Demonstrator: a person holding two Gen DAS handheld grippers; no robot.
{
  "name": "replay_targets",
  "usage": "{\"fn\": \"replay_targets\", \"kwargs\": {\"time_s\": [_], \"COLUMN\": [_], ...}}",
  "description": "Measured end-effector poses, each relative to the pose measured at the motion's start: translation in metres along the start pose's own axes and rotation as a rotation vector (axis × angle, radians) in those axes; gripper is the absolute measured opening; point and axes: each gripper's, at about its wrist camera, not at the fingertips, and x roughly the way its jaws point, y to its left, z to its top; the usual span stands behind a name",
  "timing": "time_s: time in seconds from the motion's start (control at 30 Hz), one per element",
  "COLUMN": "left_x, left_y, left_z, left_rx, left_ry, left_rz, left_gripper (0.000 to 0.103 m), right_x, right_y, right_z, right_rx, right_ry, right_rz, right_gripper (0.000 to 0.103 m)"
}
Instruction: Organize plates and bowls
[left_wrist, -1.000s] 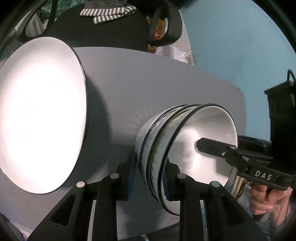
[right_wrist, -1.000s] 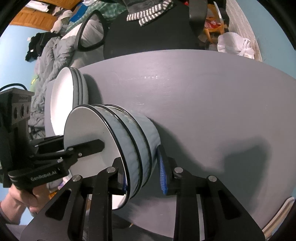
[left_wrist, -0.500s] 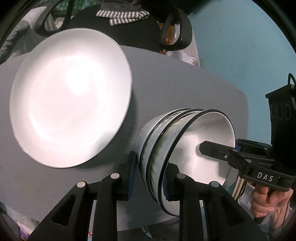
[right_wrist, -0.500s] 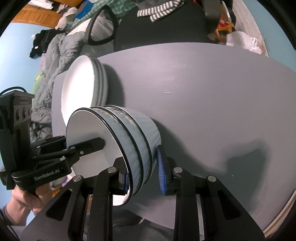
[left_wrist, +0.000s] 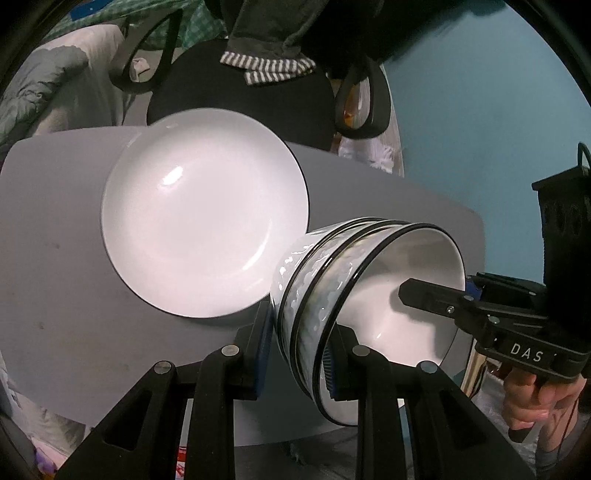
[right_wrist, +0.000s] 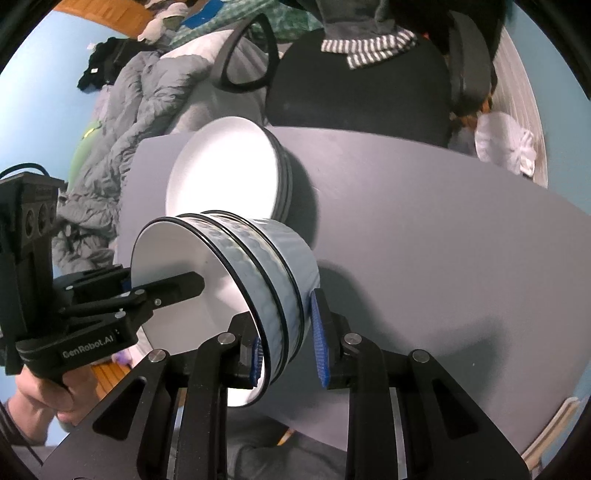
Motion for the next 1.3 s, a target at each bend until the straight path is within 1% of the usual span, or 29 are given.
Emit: {"fn": "replay_targets", "kwargs": {"time_s": [0.1,0.17,0.3,0.47,0.67,0.87,1.07,1.2,1.3], "left_x": [-0.010,-0.016,-0.028,-0.025,-0.019,-0.014,-0.013,-0.012,-0.012], "left_y": [0.012,0.019,0.043,0.064,0.088,0.099,0.107,0.104,0.105], "left_z": [0.002,0.006,0.013,0.027,0.040,0.048,0.055,0.056,0.056], "left_rx": [-0.016,-0.018,-0.032,-0.045,-0.085,-0.104,-0.138,-0.126,-0.133], "left_ry": [-0.013,-0.034,-0.047,-0.048,-0.029,-0.028,-0.031,-0.035,-0.043], "left_rz": [-0.010,0.001,0.011,0.049,0.056,0.066,0.045,0.061,0.041], "left_gripper": [0.023,0.024,0.023,0.023,0.024,0.024,0.024,0.024,0.024], "right_x": [-0.002,-0.001,0.006,0.022,0.044,0.058,0.062,0.064,0.068], "right_y": [0.006,0.011,0.025,0.043,0.054,0.062,0.065,0.066,0.066], "right_z": [0.005,0.008,0.022,0.041,0.065,0.078,0.088,0.092,0.096], "right_rx": [-0.006,-0.011,-0.039,-0.075,-0.092,-0.104,-0.101,-0.102,-0.105], "right_ry": [-0.013,-0.014,-0.017,-0.008,0.021,0.043,0.051,0.050,0.055], "right_rz": [0.000,0.003,0.005,-0.001,0.000,-0.005,-0.008,-0.025,-0.059], "right_gripper": [0.023,0.023,0.023,0.023,0.024,0.024,0.023,0.023,0.023]}}
